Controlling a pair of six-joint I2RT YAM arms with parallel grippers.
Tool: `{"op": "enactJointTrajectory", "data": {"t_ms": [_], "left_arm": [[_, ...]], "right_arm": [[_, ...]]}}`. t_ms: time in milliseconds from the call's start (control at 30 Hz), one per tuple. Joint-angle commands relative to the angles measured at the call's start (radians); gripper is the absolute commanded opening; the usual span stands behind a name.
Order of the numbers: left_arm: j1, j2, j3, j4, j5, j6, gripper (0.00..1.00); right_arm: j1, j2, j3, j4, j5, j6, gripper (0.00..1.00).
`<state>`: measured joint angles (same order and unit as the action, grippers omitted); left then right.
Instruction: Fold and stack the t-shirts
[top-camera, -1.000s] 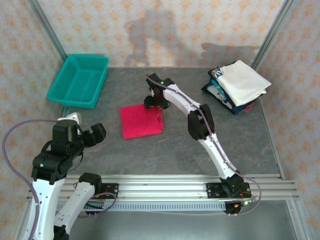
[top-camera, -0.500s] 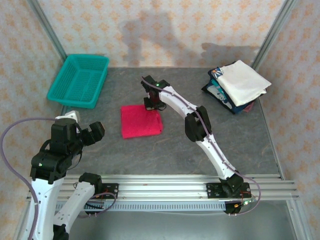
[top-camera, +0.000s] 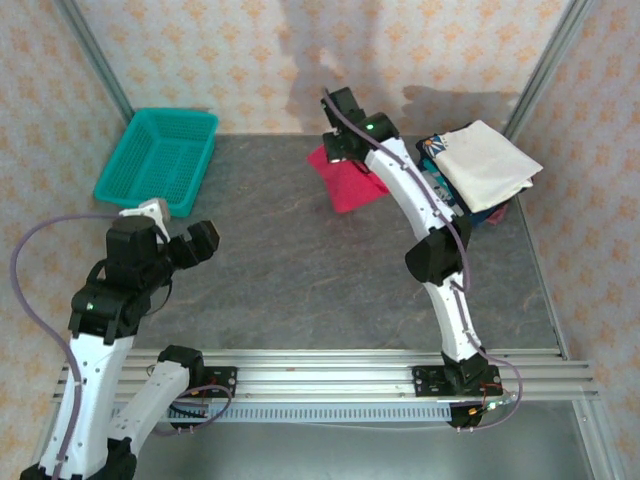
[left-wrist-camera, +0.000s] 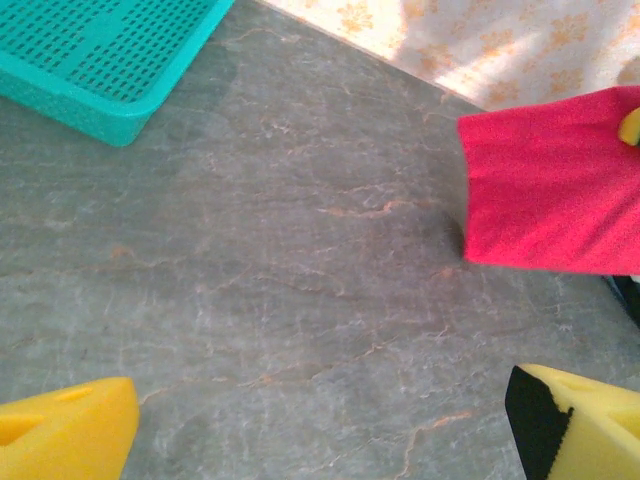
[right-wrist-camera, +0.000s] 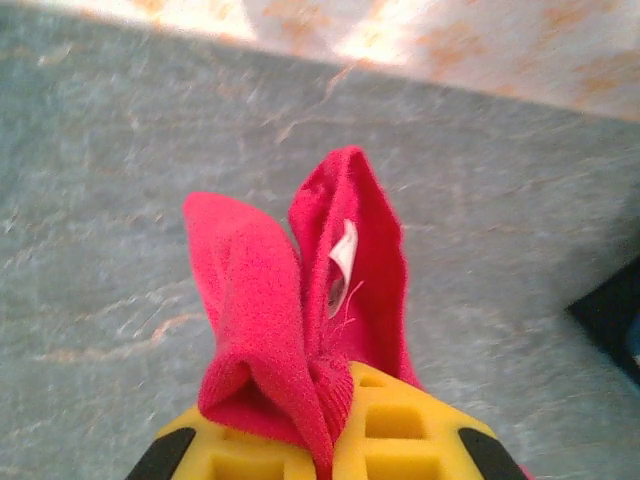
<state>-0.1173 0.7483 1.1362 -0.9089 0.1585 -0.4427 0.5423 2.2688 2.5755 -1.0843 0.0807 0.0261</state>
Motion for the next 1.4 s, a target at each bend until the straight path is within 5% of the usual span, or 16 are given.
{"op": "enactJointTrajectory", "data": {"t_ms": [0,667,1367], "left_arm": [[0.003,0.063,0.071,0.107,0.031,0.030,0.95],[-0.005,0.296,0.096,0.303,0.157,0.025,0.97],[-0.007,0.254,0.022,0.303,0.125,0.028,0.97]], "right_arm": [[-0.039,-0.022,0.080,-0.047,0.049,-0.021,0.00],[-0.401,-0.169,0.150,0.106,-0.296,0.367,0.00],[-0.508,-0.188,0.150,0.230,-0.394,0.575,0.00]]}}
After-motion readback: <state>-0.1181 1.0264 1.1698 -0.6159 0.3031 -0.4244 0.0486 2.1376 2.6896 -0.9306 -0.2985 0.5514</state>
